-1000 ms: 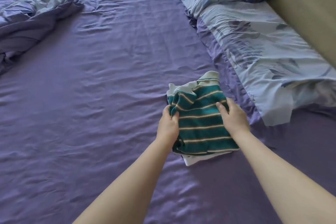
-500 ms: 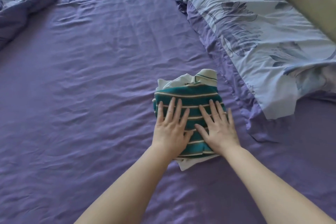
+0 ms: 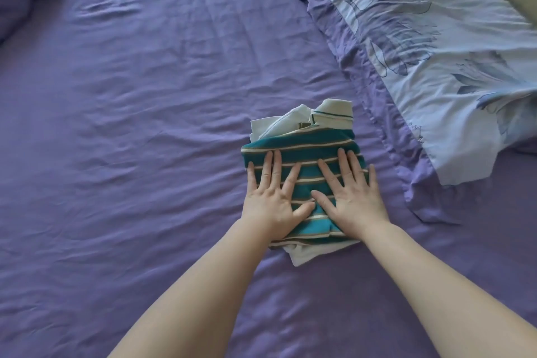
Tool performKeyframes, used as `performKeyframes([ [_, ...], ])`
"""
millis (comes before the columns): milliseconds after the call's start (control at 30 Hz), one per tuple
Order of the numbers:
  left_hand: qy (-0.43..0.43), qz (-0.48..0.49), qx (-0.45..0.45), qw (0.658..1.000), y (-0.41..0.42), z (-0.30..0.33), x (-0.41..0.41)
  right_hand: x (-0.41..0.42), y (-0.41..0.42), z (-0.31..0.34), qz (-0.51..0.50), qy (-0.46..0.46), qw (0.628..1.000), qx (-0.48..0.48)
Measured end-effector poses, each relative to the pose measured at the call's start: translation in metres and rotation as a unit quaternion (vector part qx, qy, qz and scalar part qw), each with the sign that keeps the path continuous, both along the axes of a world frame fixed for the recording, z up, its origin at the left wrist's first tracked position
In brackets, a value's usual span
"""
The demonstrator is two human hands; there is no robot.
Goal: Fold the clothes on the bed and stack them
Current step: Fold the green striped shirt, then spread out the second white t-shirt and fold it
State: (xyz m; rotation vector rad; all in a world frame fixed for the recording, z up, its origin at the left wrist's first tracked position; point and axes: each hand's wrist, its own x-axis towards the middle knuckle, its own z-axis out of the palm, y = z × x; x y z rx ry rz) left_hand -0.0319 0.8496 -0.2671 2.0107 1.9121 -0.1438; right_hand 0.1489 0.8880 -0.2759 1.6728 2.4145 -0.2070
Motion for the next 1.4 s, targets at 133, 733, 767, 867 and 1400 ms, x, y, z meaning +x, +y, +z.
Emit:
performKeyframes([
  [133, 0.036, -0.007, -0.002, 0.999, -0.002, 0.011, 0.002, -0.005, -0.002, 0.014, -0.003, -0.037, 0.999, -0.023],
  [733, -0.052, 0.211, -0.088, 0.972, -0.226, 0.077, -0.088, -0.122, -0.2, 0.093, -0.019, 0.116, 0.991, -0.061],
  [767, -0.046, 0.223, -0.097, 0.969, -0.242, 0.078, -0.101, -0.133, -0.211, 0.094, -0.009, 0.121, 0.99, -0.068],
  [867, -0.027, 0.261, -0.127, 0.956, -0.293, 0.078, -0.14, -0.174, -0.243, 0.097, 0.031, 0.098, 0.988, -0.115],
  [1400, 0.022, 0.485, -0.102, 0.868, -0.49, 0.11, -0.362, -0.449, -0.383, 0.107, 0.295, 0.08, 0.939, -0.158],
])
